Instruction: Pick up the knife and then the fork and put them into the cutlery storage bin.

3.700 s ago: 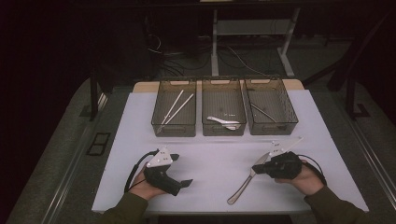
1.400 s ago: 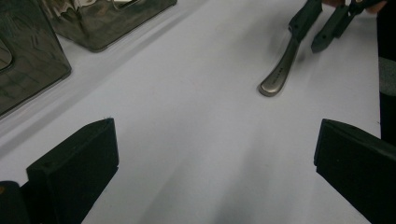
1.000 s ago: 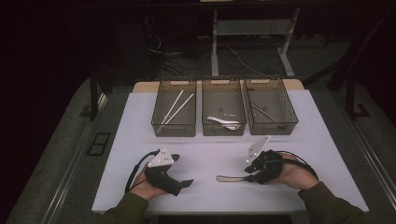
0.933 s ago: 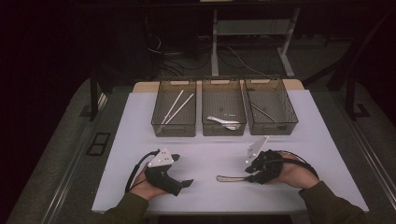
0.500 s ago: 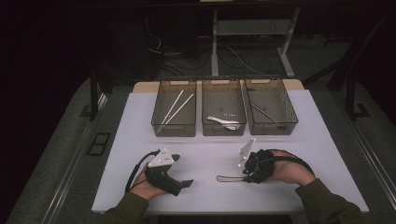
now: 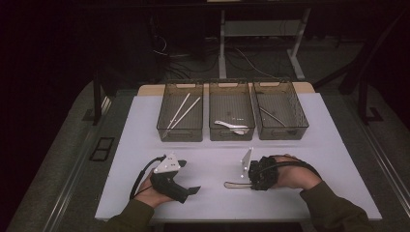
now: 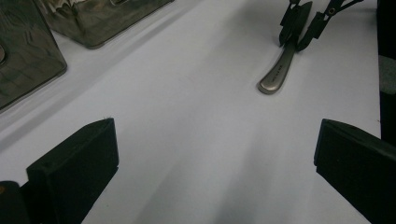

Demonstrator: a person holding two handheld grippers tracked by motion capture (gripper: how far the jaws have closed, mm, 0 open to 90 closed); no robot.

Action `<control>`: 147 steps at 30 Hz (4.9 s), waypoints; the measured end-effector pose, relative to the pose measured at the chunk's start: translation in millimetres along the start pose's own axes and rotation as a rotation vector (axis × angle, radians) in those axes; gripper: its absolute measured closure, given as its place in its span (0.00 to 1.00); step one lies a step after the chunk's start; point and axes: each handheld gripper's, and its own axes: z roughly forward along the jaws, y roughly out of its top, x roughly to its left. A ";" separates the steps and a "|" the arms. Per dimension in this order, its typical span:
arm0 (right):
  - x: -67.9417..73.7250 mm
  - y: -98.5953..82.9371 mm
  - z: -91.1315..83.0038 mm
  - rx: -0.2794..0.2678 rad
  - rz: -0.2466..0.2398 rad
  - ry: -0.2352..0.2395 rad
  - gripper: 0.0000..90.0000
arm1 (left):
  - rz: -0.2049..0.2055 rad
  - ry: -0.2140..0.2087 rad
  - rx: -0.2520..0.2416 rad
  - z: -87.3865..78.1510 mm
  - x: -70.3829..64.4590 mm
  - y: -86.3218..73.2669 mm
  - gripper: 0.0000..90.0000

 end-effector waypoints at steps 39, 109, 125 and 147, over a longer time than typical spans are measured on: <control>-31.3 -48.2 -47.2 -0.385 0.285 -0.099 0.88 | 0.001 -0.002 -0.002 -1.2 0.2 0.2 0.00; -177.4 -128.6 -76.3 -0.489 0.824 -0.467 0.88 | -0.007 -0.012 -0.012 -1.5 0.7 0.0 0.00; -187.0 -117.3 -55.1 -0.434 0.846 -0.446 0.92 | 0.002 -0.019 -0.013 -1.1 0.0 0.4 0.00; -170.5 -128.7 -61.9 -0.669 0.933 -0.287 0.49 | 0.003 -0.014 -0.009 -0.8 -0.6 0.6 0.00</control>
